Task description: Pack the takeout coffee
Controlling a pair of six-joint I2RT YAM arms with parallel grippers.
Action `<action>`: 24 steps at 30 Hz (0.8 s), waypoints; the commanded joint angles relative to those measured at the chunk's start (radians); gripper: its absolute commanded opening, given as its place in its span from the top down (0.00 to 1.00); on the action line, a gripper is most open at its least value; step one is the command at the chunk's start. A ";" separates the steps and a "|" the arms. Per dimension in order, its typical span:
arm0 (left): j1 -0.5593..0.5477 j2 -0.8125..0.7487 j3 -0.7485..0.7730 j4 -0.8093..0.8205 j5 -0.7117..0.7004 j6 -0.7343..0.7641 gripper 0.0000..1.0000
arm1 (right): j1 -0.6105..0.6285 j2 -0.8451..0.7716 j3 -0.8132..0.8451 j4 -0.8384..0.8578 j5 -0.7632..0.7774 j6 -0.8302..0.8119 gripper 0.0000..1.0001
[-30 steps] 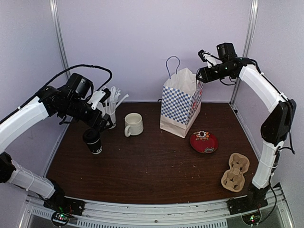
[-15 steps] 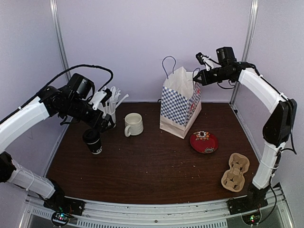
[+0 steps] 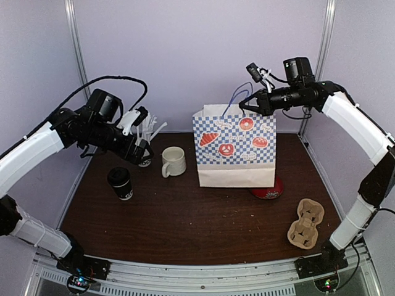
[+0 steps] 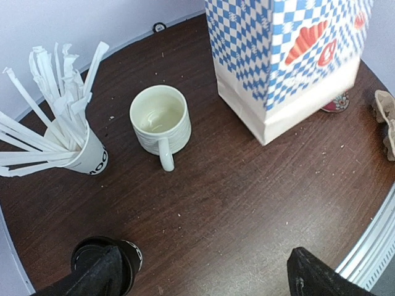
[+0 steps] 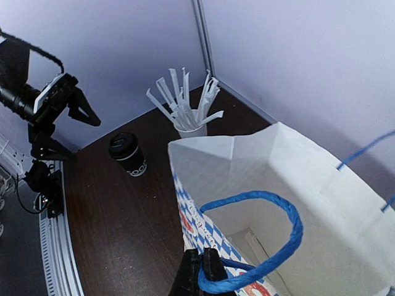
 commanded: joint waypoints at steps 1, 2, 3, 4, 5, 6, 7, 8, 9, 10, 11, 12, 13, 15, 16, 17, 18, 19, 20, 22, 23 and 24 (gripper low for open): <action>-0.005 -0.021 0.054 0.053 0.005 -0.045 0.02 | 0.076 -0.035 -0.025 -0.047 -0.097 -0.100 1.00; -0.005 -0.033 0.050 0.065 0.003 -0.048 0.03 | 0.098 -0.037 -0.022 -0.083 -0.110 -0.126 1.00; -0.005 -0.049 0.043 0.079 0.005 -0.049 0.02 | 0.117 -0.038 -0.019 -0.117 -0.127 -0.156 1.00; -0.005 -0.066 0.035 0.096 0.005 -0.052 0.03 | 0.135 -0.040 -0.017 -0.146 -0.141 -0.183 1.00; -0.005 -0.080 0.029 0.114 0.006 -0.051 0.02 | 0.151 -0.043 -0.015 -0.177 -0.154 -0.208 1.00; -0.005 -0.093 0.026 0.124 0.013 -0.050 0.02 | 0.169 -0.046 -0.015 -0.205 -0.163 -0.229 1.00; -0.005 -0.101 0.025 0.132 0.025 -0.044 0.02 | 0.186 -0.050 -0.015 -0.231 -0.172 -0.250 1.00; -0.005 -0.109 0.027 0.135 0.036 -0.040 0.04 | 0.205 -0.052 -0.014 -0.259 -0.180 -0.271 1.00; -0.005 -0.113 0.031 0.138 0.047 -0.035 0.06 | 0.221 -0.054 -0.012 -0.285 -0.187 -0.291 1.00; -0.005 -0.115 0.037 0.139 0.059 -0.031 0.07 | 0.238 -0.055 -0.010 -0.317 -0.195 -0.314 1.00; -0.005 -0.114 0.043 0.139 0.068 -0.027 0.08 | 0.256 -0.055 -0.006 -0.346 -0.199 -0.333 1.00; -0.005 -0.111 0.050 0.139 0.077 -0.021 0.10 | 0.271 -0.056 0.000 -0.376 -0.203 -0.358 1.00; -0.005 -0.109 0.058 0.140 0.087 -0.014 0.11 | 0.288 -0.056 0.006 -0.407 -0.203 -0.381 1.00; -0.005 -0.096 0.069 0.145 0.110 0.002 0.13 | 0.317 -0.058 0.014 -0.466 -0.204 -0.427 1.00; -0.005 -0.086 0.077 0.145 0.129 0.010 0.14 | 0.330 -0.058 0.020 -0.498 -0.206 -0.452 1.00; -0.005 -0.075 0.086 0.144 0.142 0.019 0.15 | 0.340 -0.059 0.025 -0.533 -0.212 -0.484 1.00; -0.005 -0.063 0.095 0.144 0.156 0.026 0.15 | 0.349 -0.061 0.031 -0.570 -0.217 -0.518 1.00; -0.005 -0.053 0.103 0.145 0.172 0.032 0.16 | 0.358 -0.064 0.033 -0.596 -0.216 -0.541 1.00; -0.005 -0.042 0.111 0.145 0.188 0.039 0.16 | 0.364 -0.068 0.034 -0.621 -0.216 -0.563 1.00; -0.006 -0.018 0.129 0.144 0.214 0.053 0.16 | 0.370 -0.073 0.036 -0.671 -0.215 -0.602 1.00; -0.008 -0.009 0.139 0.144 0.222 0.057 0.16 | 0.371 -0.077 0.037 -0.686 -0.214 -0.610 1.00; -0.010 0.002 0.149 0.143 0.225 0.061 0.16 | 0.371 -0.082 0.037 -0.698 -0.211 -0.616 1.00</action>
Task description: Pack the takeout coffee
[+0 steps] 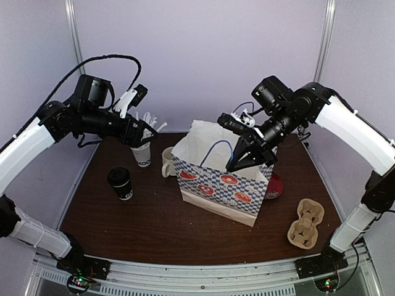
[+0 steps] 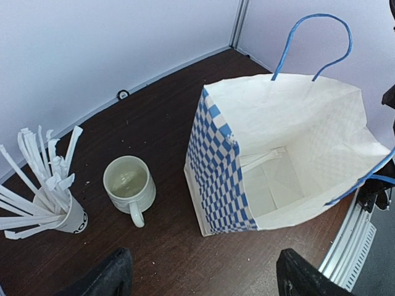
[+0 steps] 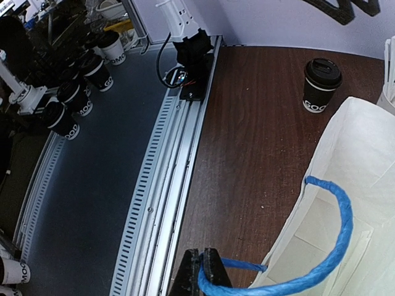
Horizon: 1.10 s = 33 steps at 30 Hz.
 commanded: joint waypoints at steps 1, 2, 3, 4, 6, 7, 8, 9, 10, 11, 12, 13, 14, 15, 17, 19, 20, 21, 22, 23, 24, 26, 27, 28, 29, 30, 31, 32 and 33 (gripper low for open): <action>-0.012 0.045 0.063 0.040 0.073 0.044 0.16 | 0.010 -0.055 0.033 -0.146 -0.017 -0.115 1.00; -0.013 0.055 0.073 0.039 0.071 0.045 0.16 | 0.010 -0.060 0.031 -0.151 -0.012 -0.117 1.00; -0.014 0.062 0.082 0.040 0.071 0.045 0.16 | 0.010 -0.066 0.026 -0.151 -0.005 -0.118 1.00; -0.015 0.068 0.087 0.040 0.070 0.045 0.16 | 0.010 -0.071 0.021 -0.151 0.003 -0.115 1.00; -0.016 0.076 0.091 0.048 0.068 0.043 0.16 | 0.010 -0.079 0.017 -0.151 0.004 -0.110 0.99; -0.016 0.078 0.088 0.055 0.067 0.041 0.16 | 0.010 -0.083 0.016 -0.147 0.007 -0.102 0.98; -0.016 0.080 0.084 0.061 0.069 0.040 0.16 | 0.009 -0.085 0.018 -0.142 0.009 -0.095 0.98; -0.016 0.079 0.079 0.068 0.070 0.039 0.16 | 0.007 -0.088 0.019 -0.140 0.012 -0.091 0.96; -0.016 0.081 0.075 0.071 0.072 0.038 0.16 | 0.006 -0.090 0.020 -0.136 0.021 -0.088 0.88; -0.016 0.084 0.073 0.071 0.075 0.038 0.16 | 0.006 -0.091 0.023 -0.131 0.037 -0.085 0.75; -0.016 0.086 0.071 0.071 0.077 0.037 0.16 | 0.006 -0.090 0.028 -0.138 0.052 -0.085 0.64; -0.016 0.087 0.069 0.072 0.078 0.036 0.16 | 0.004 -0.088 0.041 -0.153 0.069 -0.092 0.55; -0.016 0.085 0.066 0.072 0.077 0.036 0.16 | -0.001 -0.090 0.052 -0.175 0.076 -0.101 0.48; -0.016 0.081 0.061 0.071 0.074 0.036 0.16 | -0.011 -0.096 0.062 -0.194 0.083 -0.109 0.45; -0.016 0.065 0.048 0.072 0.059 0.040 0.16 | -0.045 -0.123 0.060 -0.227 0.100 -0.124 0.43; -0.016 0.047 0.030 0.071 0.036 0.046 0.15 | -0.104 -0.170 0.020 -0.229 0.122 -0.125 0.42; -0.016 0.035 0.018 0.071 0.017 0.047 0.14 | -0.150 -0.197 -0.011 -0.227 0.122 -0.130 0.42; -0.016 0.024 0.005 0.071 -0.006 0.048 0.12 | -0.217 -0.225 -0.047 -0.225 0.117 -0.140 0.41; -0.016 0.014 -0.007 0.073 -0.017 0.050 0.11 | -0.274 -0.251 -0.081 -0.228 0.115 -0.148 0.41; -0.016 0.006 -0.020 0.076 -0.034 0.051 0.10 | -0.326 -0.274 -0.117 -0.238 0.119 -0.159 0.41; -0.016 -0.001 -0.031 0.079 -0.051 0.053 0.09 | -0.370 -0.297 -0.154 -0.247 0.130 -0.171 0.41; -0.016 -0.007 -0.047 0.083 -0.077 0.054 0.09 | -0.468 -0.337 -0.239 -0.261 0.153 -0.197 0.41; -0.016 -0.008 -0.052 0.087 -0.086 0.056 0.09 | -0.513 -0.353 -0.284 -0.262 0.170 -0.210 0.41; -0.016 -0.008 -0.057 0.090 -0.091 0.057 0.09 | -0.556 -0.363 -0.334 -0.262 0.200 -0.222 0.41; -0.016 -0.009 -0.061 0.096 -0.092 0.060 0.09 | -0.589 -0.368 -0.380 -0.258 0.242 -0.233 0.42; -0.016 -0.010 -0.066 0.103 -0.089 0.062 0.09 | -0.624 -0.367 -0.422 -0.250 0.292 -0.241 0.43; -0.016 -0.010 -0.069 0.109 -0.085 0.066 0.09 | -0.655 -0.362 -0.465 -0.235 0.347 -0.244 0.44; -0.016 -0.009 -0.072 0.114 -0.080 0.069 0.09 | -0.681 -0.353 -0.502 -0.207 0.412 -0.235 0.46; -0.016 -0.006 -0.073 0.118 -0.076 0.073 0.09 | -0.699 -0.343 -0.541 -0.177 0.482 -0.231 0.49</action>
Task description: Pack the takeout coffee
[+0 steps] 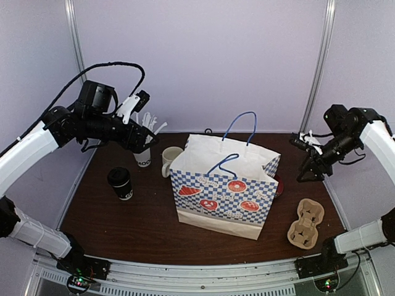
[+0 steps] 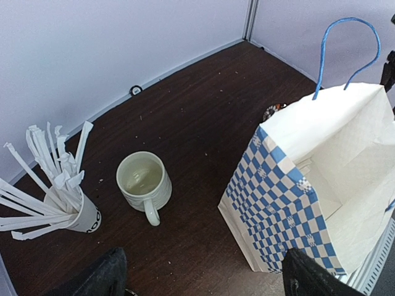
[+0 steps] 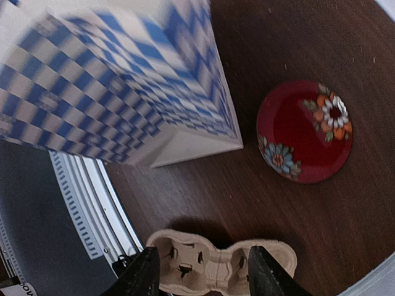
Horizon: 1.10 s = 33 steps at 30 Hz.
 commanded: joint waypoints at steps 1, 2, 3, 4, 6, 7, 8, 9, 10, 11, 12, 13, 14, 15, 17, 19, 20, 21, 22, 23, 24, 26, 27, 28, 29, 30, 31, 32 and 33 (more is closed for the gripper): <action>-0.006 -0.009 -0.016 0.075 -0.009 0.030 0.08 | -0.090 0.046 -0.166 0.077 0.324 -0.024 0.52; -0.006 -0.005 -0.012 0.069 -0.010 0.034 0.08 | -0.091 0.057 -0.204 0.109 0.399 -0.020 0.53; -0.006 0.000 -0.009 0.061 -0.012 0.036 0.08 | -0.091 0.067 -0.241 0.136 0.457 -0.016 0.53; -0.006 0.003 -0.007 0.053 -0.014 0.038 0.08 | -0.091 0.073 -0.274 0.161 0.500 -0.017 0.52; -0.006 0.004 -0.012 0.046 -0.021 0.045 0.07 | -0.091 0.079 -0.338 0.218 0.570 -0.014 0.47; -0.006 0.002 -0.016 0.046 -0.024 0.046 0.08 | -0.091 0.082 -0.363 0.254 0.598 -0.009 0.44; -0.006 0.001 -0.020 0.045 -0.027 0.046 0.08 | -0.091 0.089 -0.383 0.268 0.624 -0.005 0.42; -0.006 -0.001 -0.023 0.045 -0.029 0.047 0.08 | -0.091 0.099 -0.399 0.295 0.651 -0.001 0.40; -0.006 -0.003 -0.025 0.043 -0.032 0.046 0.08 | -0.091 0.112 -0.416 0.311 0.678 0.003 0.36; -0.006 -0.004 -0.028 0.041 -0.036 0.046 0.08 | -0.091 0.136 -0.435 0.324 0.704 0.005 0.34; -0.006 -0.003 -0.027 0.037 -0.041 0.045 0.07 | -0.091 0.157 -0.445 0.335 0.746 0.011 0.34; -0.006 -0.003 -0.026 0.032 -0.047 0.044 0.07 | -0.091 0.175 -0.456 0.351 0.775 0.020 0.34; -0.006 -0.004 -0.027 0.031 -0.049 0.044 0.07 | -0.092 0.191 -0.470 0.370 0.811 0.026 0.34; -0.006 -0.005 -0.029 0.031 -0.049 0.044 0.08 | -0.092 0.201 -0.485 0.396 0.853 0.024 0.34; -0.006 -0.004 -0.031 0.031 -0.048 0.043 0.08 | -0.091 0.217 -0.512 0.449 0.902 0.024 0.34; -0.006 -0.003 -0.032 0.033 -0.048 0.041 0.08 | -0.095 0.237 -0.529 0.492 0.939 0.027 0.34; -0.006 -0.002 -0.032 0.034 -0.048 0.041 0.08 | -0.098 0.249 -0.531 0.507 0.949 0.029 0.34; -0.006 0.001 -0.033 0.035 -0.047 0.040 0.08 | -0.101 0.265 -0.530 0.519 0.955 0.033 0.34; -0.005 0.002 -0.033 0.035 -0.043 0.040 0.08 | -0.107 0.280 -0.528 0.532 0.962 0.038 0.35; -0.006 0.004 -0.033 0.036 -0.042 0.039 0.08 | -0.110 0.297 -0.522 0.543 0.971 0.041 0.36; -0.006 0.006 -0.033 0.035 -0.041 0.039 0.08 | -0.111 0.316 -0.519 0.561 0.991 0.048 0.37; -0.006 0.008 -0.035 0.036 -0.039 0.039 0.08 | -0.112 0.357 -0.499 0.613 1.029 0.063 0.39; -0.006 0.008 -0.034 0.036 -0.039 0.039 0.08 | -0.111 0.376 -0.489 0.638 1.048 0.068 0.40; -0.006 0.008 -0.035 0.035 -0.040 0.039 0.08 | -0.111 0.394 -0.474 0.659 1.061 0.074 0.40; -0.006 0.008 -0.034 0.035 -0.040 0.039 0.08 | -0.112 0.416 -0.450 0.671 1.064 0.088 0.41; -0.006 0.008 -0.035 0.035 -0.038 0.039 0.08 | -0.111 0.436 -0.412 0.676 1.060 0.102 0.42; -0.006 0.008 -0.036 0.036 -0.038 0.038 0.08 | -0.110 0.456 -0.378 0.678 1.047 0.119 0.42; -0.006 0.008 -0.036 0.035 -0.039 0.037 0.08 | -0.110 0.479 -0.343 0.677 1.028 0.138 0.42; -0.006 0.006 -0.036 0.035 -0.040 0.036 0.08 | -0.108 0.495 -0.310 0.677 1.009 0.156 0.42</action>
